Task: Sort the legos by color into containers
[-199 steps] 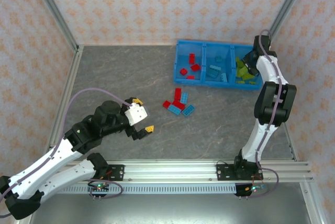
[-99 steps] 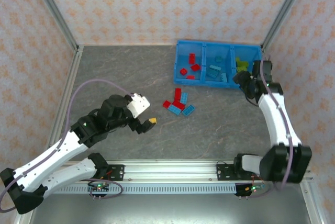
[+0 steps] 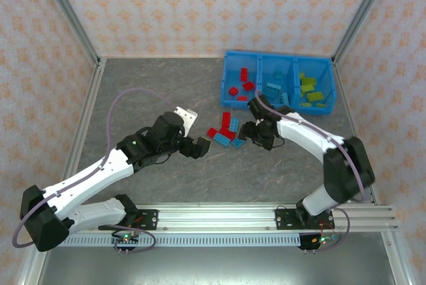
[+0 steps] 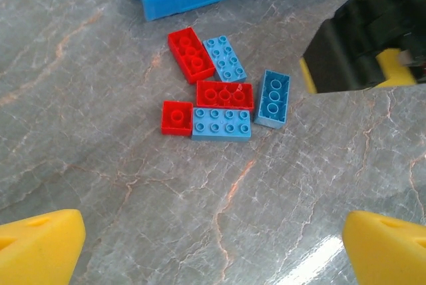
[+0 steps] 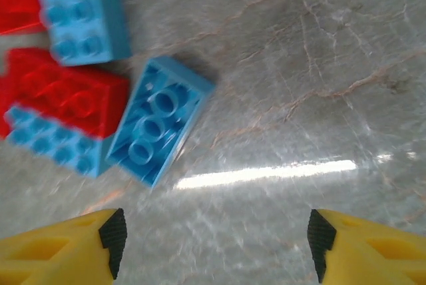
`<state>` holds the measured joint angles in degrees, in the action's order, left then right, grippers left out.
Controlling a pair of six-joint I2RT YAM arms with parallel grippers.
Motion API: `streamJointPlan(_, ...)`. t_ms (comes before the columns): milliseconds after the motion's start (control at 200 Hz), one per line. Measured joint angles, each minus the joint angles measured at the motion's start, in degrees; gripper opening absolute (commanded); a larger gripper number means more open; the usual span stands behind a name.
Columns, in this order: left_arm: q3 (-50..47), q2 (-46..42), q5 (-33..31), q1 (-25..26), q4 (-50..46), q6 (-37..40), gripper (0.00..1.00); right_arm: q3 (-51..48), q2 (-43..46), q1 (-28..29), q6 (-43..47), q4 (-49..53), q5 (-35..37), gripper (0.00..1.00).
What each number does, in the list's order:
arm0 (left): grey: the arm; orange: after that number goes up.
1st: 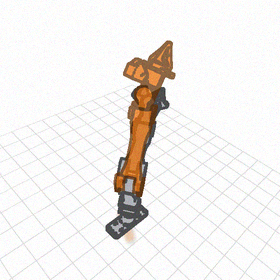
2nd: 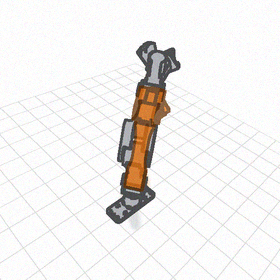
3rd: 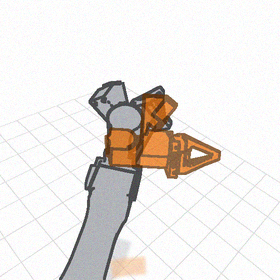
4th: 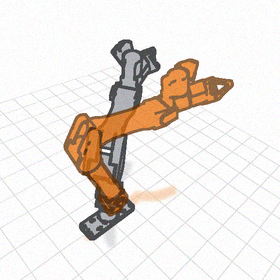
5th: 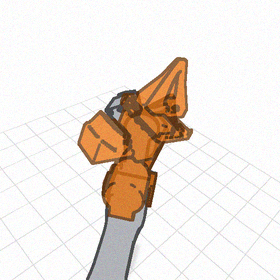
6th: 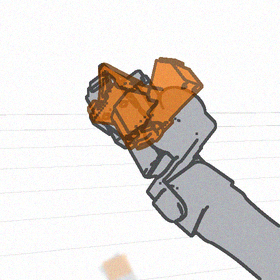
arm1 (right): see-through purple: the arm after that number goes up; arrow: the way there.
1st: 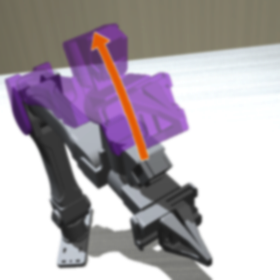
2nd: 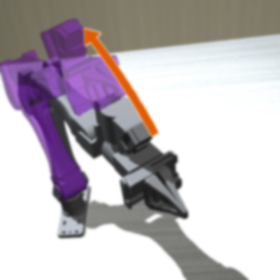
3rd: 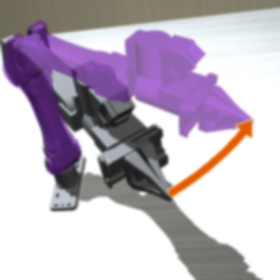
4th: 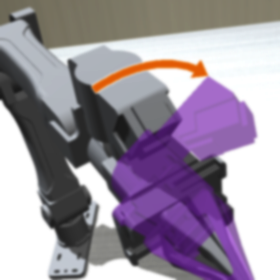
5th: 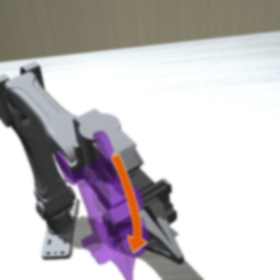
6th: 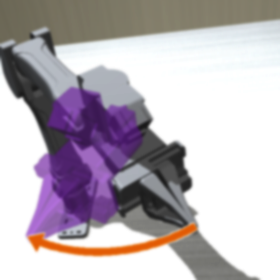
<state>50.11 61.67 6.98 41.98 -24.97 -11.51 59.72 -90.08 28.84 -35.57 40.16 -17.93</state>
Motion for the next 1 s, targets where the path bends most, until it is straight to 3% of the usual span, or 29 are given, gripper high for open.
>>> streamJointPlan(380, -3.0, -3.5, -2.0, 0.0, 0.6, -2.1, 1.00, 7.2, -11.7, 0.4, -5.2, -4.6, 1.4, 0.73)
streamJointPlan(686, -3.4, -3.7, -3.1, 0.0, 0.8, -2.0, 1.00, 8.6, -14.0, 3.8, -7.4, -4.9, 4.2, 0.55)
streamJointPlan(1001, -3.4, -3.2, -3.1, 0.0, 0.8, -1.9, 1.00, 4.9, -12.2, 4.0, -7.8, -5.4, 5.6, 0.63)
